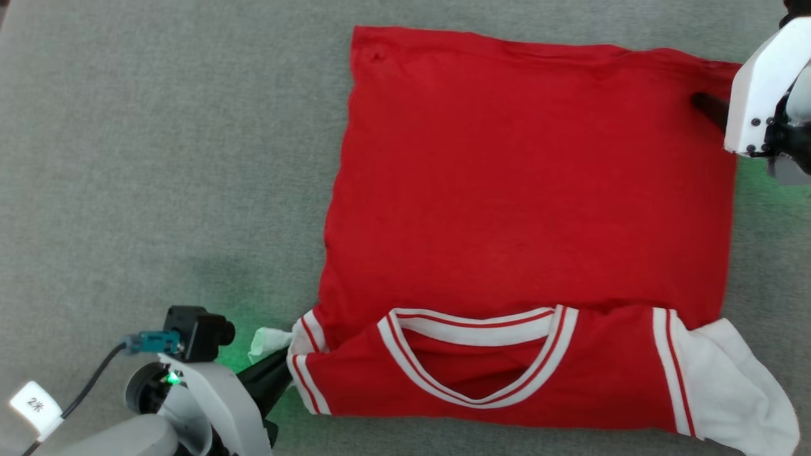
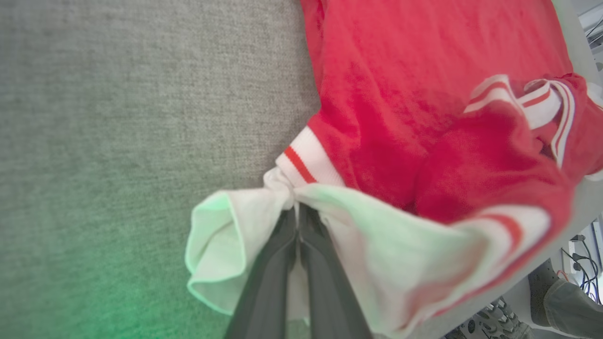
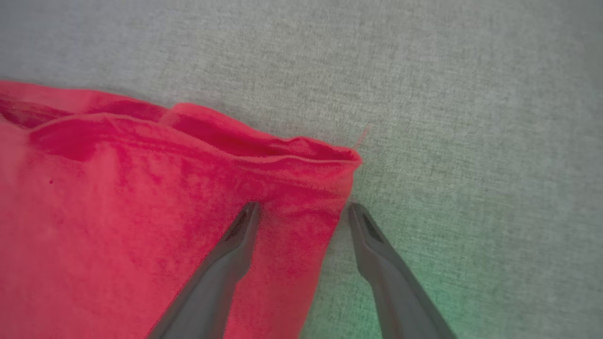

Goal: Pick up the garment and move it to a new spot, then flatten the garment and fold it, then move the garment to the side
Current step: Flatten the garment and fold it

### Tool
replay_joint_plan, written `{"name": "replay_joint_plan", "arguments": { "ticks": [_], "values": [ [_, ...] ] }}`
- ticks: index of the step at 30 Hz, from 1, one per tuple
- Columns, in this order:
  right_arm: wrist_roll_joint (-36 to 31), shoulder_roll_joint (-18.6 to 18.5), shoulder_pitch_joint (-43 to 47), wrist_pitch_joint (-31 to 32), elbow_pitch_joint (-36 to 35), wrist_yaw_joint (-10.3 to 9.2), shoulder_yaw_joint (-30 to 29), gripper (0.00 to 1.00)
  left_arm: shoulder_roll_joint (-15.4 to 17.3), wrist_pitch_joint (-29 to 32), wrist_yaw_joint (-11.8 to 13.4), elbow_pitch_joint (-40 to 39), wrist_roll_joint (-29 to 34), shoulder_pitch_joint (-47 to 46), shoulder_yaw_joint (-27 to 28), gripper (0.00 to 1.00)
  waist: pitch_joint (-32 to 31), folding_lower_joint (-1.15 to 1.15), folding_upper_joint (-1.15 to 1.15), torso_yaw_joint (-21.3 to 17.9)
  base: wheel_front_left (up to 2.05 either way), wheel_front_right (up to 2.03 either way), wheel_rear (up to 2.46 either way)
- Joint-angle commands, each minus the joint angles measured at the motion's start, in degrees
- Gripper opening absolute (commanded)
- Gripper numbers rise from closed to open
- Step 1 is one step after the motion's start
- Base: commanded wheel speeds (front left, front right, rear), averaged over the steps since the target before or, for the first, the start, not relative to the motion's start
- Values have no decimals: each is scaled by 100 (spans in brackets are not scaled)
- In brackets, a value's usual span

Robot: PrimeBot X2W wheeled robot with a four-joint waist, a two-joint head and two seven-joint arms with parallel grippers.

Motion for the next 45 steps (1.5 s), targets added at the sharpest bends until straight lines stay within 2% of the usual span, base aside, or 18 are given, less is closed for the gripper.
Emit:
{"name": "replay_joint_plan", "arguments": {
  "ticks": [1,7,12,19,25,30,35,39,45],
  "values": [
    [-22,77,224,133,178,-6,122,0,-45,15,47,166,10,-30,3,0,81,0,0,118,0,0,0],
    [-102,21,70,152,537,-7,329,0,-89,-74,7,395,-109,101,19,0,0,0,0,128,0,0,0],
    [45,-99,78,193,200,-6,728,0,-13,-161,55,467,-196,257,43,0,-205,0,0,24,0,0,0],
    [607,-528,481,375,-861,-7,1414,0,171,-301,136,284,-334,492,87,0,-580,0,0,-230,0,0,0],
    [1180,-1037,1213,556,-2097,-7,1689,0,357,-380,227,101,-449,673,121,0,-862,0,0,-488,0,0,0],
    [1460,-1414,2092,584,-3068,-7,1539,0,456,-425,307,-24,-511,813,131,0,-1056,0,0,-665,0,0,0],
    [1564,-1625,3171,631,-3792,-7,1121,0,513,-452,350,-101,-556,903,135,0,-1159,0,0,-770,0,0,0],
    [1389,-1545,4046,580,-4123,-7,627,0,507,-461,332,-118,-561,920,137,0,-1198,0,0,-802,0,0,0],
    [1035,-1086,5173,621,-4271,-7,100,0,460,-459,291,-63,-561,926,128,0,-1226,0,0,-805,0,0,0]
  ]
}}
